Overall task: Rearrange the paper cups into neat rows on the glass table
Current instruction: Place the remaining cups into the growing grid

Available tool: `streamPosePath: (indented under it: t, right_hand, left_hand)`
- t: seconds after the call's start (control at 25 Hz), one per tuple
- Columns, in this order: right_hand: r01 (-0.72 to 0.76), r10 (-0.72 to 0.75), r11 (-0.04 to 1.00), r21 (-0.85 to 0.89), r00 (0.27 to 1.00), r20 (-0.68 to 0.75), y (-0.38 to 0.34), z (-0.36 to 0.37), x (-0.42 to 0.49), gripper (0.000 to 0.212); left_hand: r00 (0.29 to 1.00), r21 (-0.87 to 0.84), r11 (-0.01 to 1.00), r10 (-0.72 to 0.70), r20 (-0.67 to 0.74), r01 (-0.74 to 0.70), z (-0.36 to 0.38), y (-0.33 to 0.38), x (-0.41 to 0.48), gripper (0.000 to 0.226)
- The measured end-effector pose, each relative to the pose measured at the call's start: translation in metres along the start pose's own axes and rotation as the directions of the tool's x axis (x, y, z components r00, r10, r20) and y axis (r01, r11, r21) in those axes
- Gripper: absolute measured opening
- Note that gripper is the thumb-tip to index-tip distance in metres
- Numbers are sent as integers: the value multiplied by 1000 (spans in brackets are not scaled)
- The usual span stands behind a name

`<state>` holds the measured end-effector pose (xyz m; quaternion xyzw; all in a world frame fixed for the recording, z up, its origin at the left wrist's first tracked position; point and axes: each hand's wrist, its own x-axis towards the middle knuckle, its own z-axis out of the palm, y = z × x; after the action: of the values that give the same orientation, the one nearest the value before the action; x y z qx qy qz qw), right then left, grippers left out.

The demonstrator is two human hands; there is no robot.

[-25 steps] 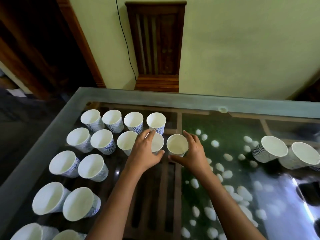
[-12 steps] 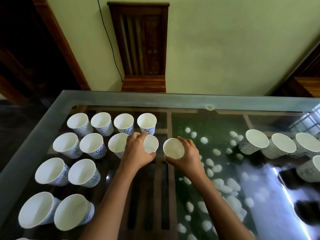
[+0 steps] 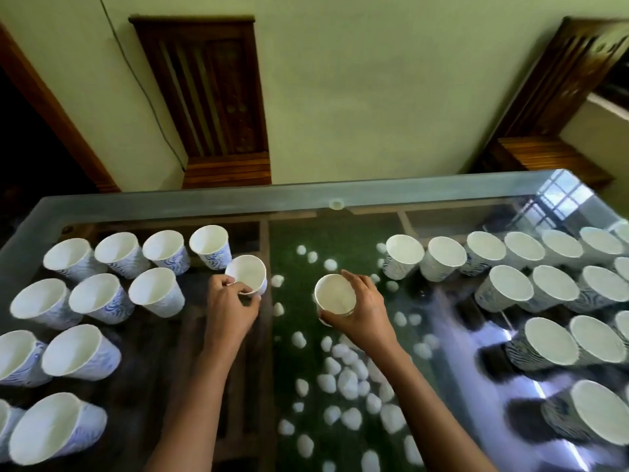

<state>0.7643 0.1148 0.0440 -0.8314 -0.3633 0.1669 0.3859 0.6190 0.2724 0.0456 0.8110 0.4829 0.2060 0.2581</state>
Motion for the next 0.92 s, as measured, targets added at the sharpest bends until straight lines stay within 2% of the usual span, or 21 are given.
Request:
streamPosePath:
  t: [0.12,0.28,0.56,0.72,0.92]
  right_hand:
    - [-25,26,1000,15,999,-37,17,-23,-6,82]
    - [-70,71,997,13,993,-94,45,-57,-11,80]
    - [-187,192,981,44,937,-292,108,-124,-10,72]
    - [-226,234,972,66,900,-367,131,-141,-3,68]
    - [-198,194,980,29,911,-364,141,-133,-1,65]
  left_hand:
    - [996,2,996,88,30,-88,19,33,-17,16]
    - [976,-84,976,205,73,-199,56,86,-46,16]
    - [939,-183,933,331,98,-310,119,163,-87,17]
    - [935,-169,935,333,123,-311,138,178,-89,17]
    - [936,-123,941,329,126,-315,149,179,-88,19]
